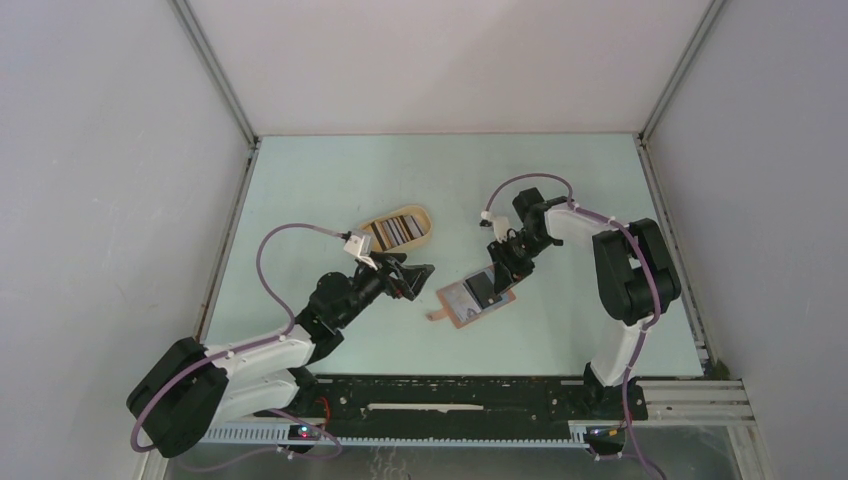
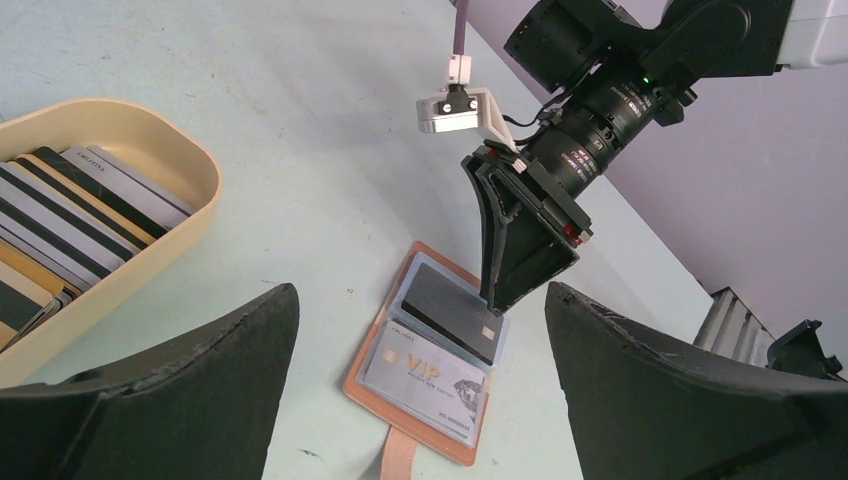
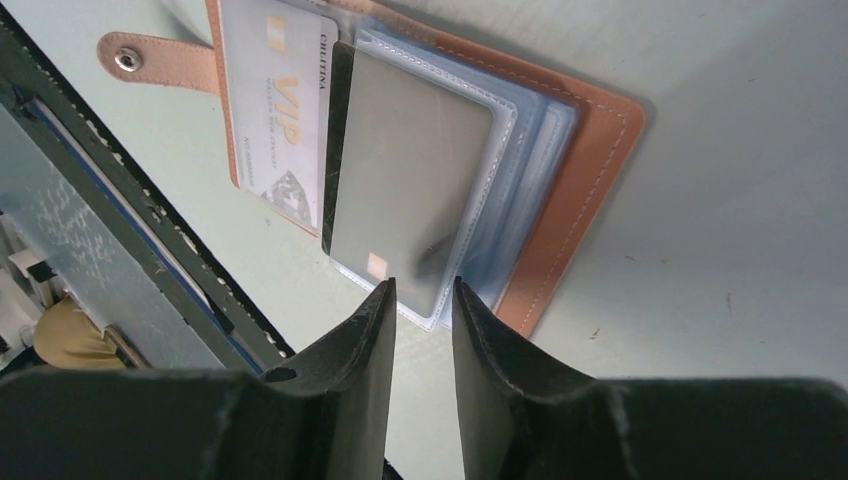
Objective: Put the credit cards into the card holder
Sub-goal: Insert the credit card into the card holder.
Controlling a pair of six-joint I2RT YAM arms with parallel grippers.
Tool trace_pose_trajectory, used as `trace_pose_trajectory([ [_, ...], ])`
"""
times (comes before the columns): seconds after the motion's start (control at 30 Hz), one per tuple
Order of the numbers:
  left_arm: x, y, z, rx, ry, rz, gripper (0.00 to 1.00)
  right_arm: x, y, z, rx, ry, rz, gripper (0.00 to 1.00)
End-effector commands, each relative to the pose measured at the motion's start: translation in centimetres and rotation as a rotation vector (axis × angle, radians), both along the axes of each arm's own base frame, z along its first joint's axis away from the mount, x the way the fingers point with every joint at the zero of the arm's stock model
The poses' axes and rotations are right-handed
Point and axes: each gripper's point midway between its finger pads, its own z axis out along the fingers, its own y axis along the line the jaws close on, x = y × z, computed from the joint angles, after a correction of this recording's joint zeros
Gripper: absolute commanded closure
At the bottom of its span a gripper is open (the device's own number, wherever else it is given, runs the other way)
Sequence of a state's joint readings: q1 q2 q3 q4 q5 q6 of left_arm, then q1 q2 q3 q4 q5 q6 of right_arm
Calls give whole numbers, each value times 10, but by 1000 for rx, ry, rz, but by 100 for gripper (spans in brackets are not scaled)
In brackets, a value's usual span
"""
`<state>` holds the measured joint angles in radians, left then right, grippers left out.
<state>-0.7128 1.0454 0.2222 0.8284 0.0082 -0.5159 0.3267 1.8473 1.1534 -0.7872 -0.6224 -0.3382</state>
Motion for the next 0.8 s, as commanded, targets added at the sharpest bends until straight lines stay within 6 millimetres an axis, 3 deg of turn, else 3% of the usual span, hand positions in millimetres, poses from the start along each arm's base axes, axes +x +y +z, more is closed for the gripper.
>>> trace_pose_trajectory([
  [0.0, -1, 0, 3, -15, -16, -6, 3, 3, 9, 13, 56, 12, 8, 66],
  [0.3, -1, 0, 3, -14, -16, -6, 3, 6, 8, 17, 46, -17, 12, 65],
  [0.77, 0, 0, 3, -14, -16, -6, 4, 17, 2, 39, 69, -141, 28, 57],
])
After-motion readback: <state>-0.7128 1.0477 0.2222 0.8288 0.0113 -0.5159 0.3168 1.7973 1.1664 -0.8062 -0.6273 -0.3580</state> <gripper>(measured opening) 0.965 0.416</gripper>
